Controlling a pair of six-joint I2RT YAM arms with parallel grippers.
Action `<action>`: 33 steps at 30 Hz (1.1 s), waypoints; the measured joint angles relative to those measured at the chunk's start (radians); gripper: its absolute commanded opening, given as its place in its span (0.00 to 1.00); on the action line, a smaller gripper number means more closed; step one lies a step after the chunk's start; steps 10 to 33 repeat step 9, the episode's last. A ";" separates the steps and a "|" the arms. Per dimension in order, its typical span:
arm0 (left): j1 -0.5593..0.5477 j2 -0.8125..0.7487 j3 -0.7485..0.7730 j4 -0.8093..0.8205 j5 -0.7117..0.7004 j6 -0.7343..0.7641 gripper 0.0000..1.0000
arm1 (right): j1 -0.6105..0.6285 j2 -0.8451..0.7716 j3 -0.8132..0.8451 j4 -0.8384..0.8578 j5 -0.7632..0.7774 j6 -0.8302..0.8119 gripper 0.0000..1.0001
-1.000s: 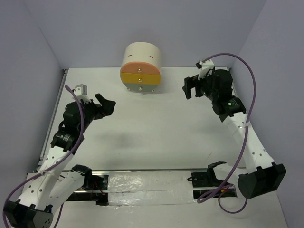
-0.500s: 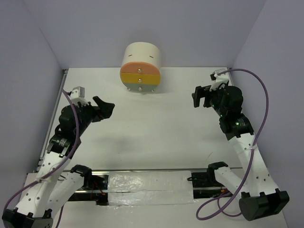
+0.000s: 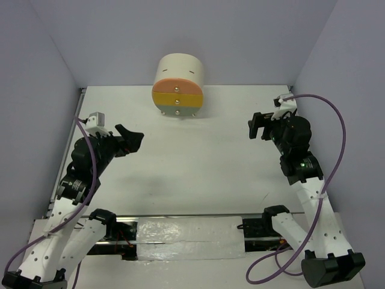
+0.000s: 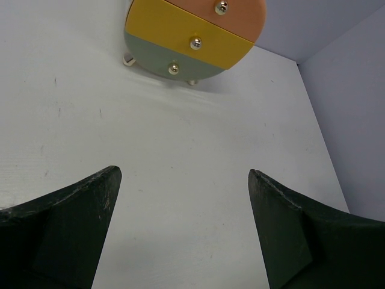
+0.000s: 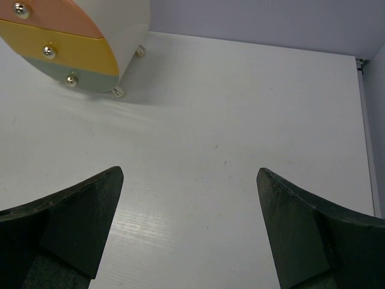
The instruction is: Organize the makeup
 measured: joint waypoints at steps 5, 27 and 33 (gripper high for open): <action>0.000 -0.003 -0.001 -0.001 0.000 -0.001 0.99 | -0.002 -0.002 0.000 0.000 0.009 0.005 0.99; 0.000 0.000 -0.005 0.001 0.000 0.000 0.99 | -0.002 -0.002 0.000 0.000 0.017 0.005 1.00; 0.000 0.000 -0.005 0.001 0.000 0.000 0.99 | -0.002 -0.002 0.000 0.000 0.017 0.005 1.00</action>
